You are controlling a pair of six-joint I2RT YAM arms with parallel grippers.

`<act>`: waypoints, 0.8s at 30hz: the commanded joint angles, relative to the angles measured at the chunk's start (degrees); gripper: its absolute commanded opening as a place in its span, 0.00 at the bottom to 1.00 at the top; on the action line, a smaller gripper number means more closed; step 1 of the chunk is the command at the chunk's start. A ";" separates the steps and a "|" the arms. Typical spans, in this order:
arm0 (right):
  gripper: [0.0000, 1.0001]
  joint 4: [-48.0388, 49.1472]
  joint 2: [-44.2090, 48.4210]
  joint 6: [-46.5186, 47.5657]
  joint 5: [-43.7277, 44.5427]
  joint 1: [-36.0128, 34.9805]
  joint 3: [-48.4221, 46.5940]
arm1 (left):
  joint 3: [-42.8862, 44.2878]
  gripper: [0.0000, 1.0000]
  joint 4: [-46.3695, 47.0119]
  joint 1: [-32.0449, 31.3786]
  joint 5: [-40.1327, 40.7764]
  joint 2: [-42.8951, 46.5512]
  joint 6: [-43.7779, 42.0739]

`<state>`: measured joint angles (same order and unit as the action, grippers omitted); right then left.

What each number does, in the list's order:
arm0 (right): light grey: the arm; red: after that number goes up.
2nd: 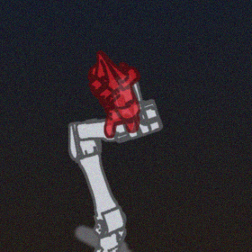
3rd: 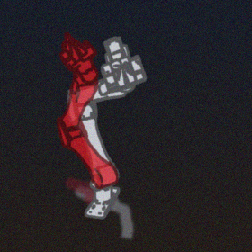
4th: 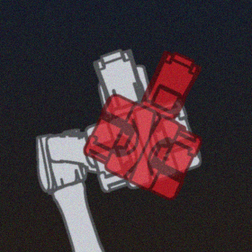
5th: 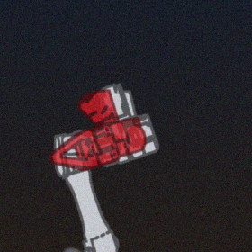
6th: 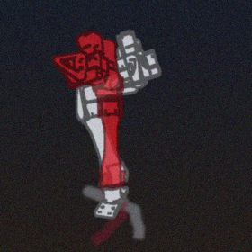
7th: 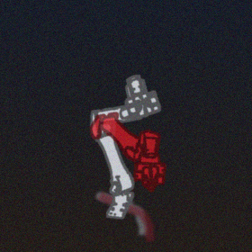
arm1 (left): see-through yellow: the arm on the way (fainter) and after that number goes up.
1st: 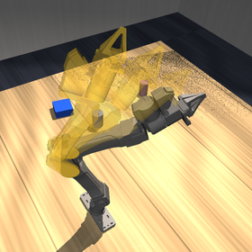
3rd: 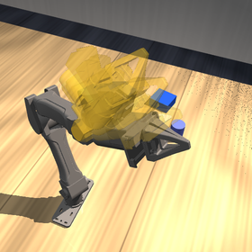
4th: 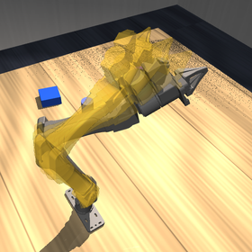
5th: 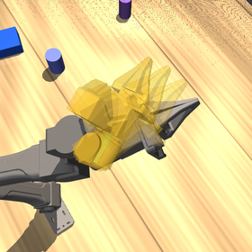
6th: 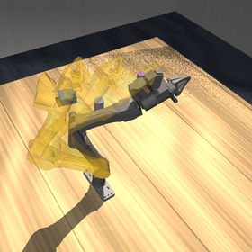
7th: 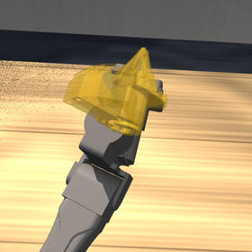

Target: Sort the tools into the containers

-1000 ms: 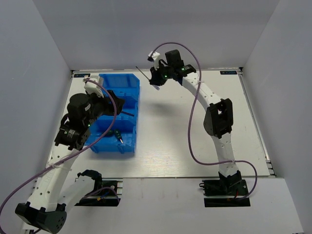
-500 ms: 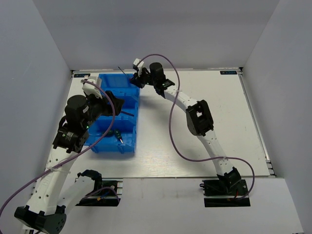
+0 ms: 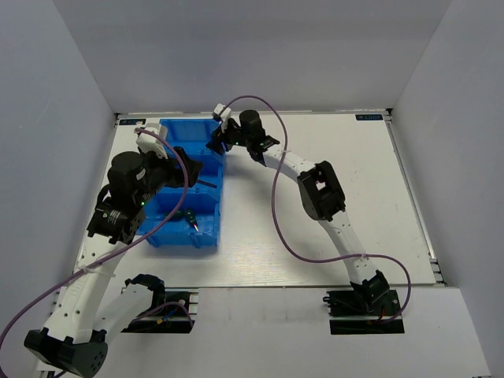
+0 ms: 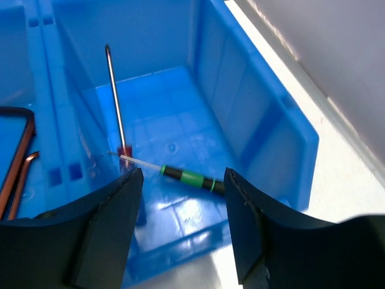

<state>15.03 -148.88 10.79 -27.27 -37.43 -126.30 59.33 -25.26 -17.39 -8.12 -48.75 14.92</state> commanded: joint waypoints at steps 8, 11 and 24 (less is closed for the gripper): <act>0.75 -30.98 23.45 2.56 13.28 4.55 -0.24 | 0.00 0.84 0.82 -0.28 -9.87 -1.95 -0.50; 0.90 -48.05 29.51 5.73 18.12 6.92 3.40 | 0.52 0.96 0.82 -0.28 -16.73 -5.99 -2.52; 0.90 -61.27 64.38 6.53 35.69 14.66 48.31 | 2.19 1.00 4.51 -4.14 -20.98 -18.57 -4.72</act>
<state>-44.42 -91.64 16.99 1.69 -23.59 -83.13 59.68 -23.24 -19.99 -27.38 -66.00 11.35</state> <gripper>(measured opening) 0.900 0.995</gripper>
